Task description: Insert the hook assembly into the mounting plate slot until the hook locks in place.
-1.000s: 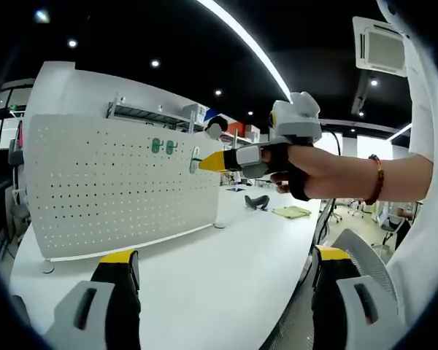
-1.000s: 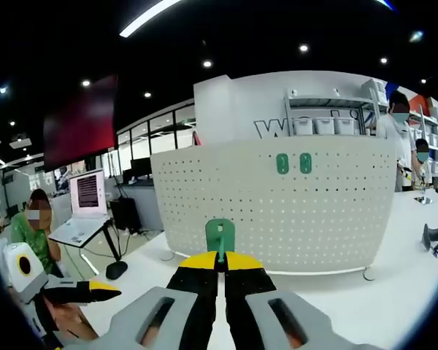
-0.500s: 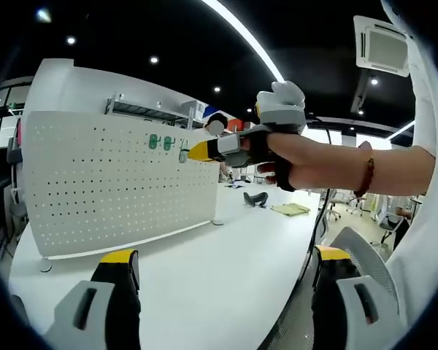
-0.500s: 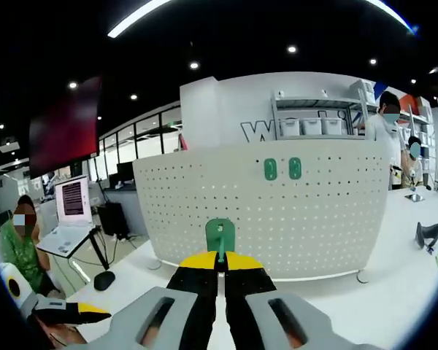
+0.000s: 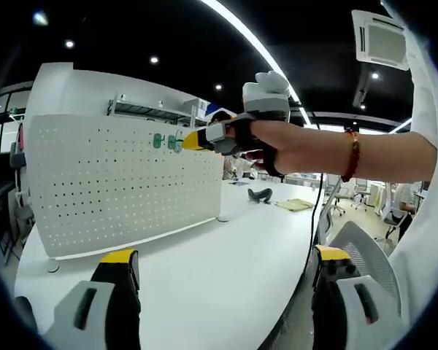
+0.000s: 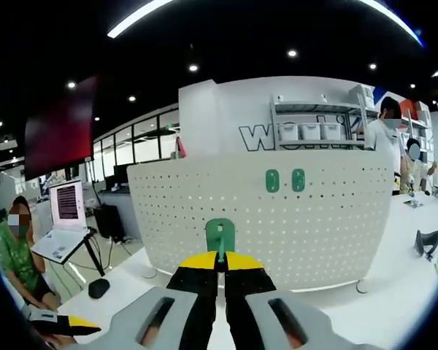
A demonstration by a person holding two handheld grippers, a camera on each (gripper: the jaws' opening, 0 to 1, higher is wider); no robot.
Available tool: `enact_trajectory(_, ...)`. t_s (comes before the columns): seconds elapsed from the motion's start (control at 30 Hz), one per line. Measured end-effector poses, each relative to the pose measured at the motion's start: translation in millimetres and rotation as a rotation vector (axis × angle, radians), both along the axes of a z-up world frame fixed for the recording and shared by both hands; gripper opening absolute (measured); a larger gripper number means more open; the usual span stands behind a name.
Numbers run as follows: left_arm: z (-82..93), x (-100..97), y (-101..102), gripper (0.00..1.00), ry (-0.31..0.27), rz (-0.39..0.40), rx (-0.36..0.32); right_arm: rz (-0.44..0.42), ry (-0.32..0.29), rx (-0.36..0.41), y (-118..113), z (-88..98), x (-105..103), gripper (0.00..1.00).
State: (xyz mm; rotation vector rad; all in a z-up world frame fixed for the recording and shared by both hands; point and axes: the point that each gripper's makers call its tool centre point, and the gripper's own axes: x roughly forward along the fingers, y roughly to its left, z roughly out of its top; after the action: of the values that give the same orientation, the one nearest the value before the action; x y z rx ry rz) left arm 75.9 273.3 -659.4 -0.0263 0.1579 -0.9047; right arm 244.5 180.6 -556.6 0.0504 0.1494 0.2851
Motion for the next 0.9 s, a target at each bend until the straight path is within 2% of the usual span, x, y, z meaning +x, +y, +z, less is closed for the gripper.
enact_trajectory(0.57, -6.2, -3.4, 17, 1.0, 0.016, 0.017, 0.028, -0.016, -0.012, -0.001, 2, 12.2, 30, 0.01)
enact_trajectory(0.9, -5.9, -0.6, 21, 1.0, 0.024, 0.02, 0.018, -0.02, -0.014, -0.022, 9, 18.2, 39, 0.01)
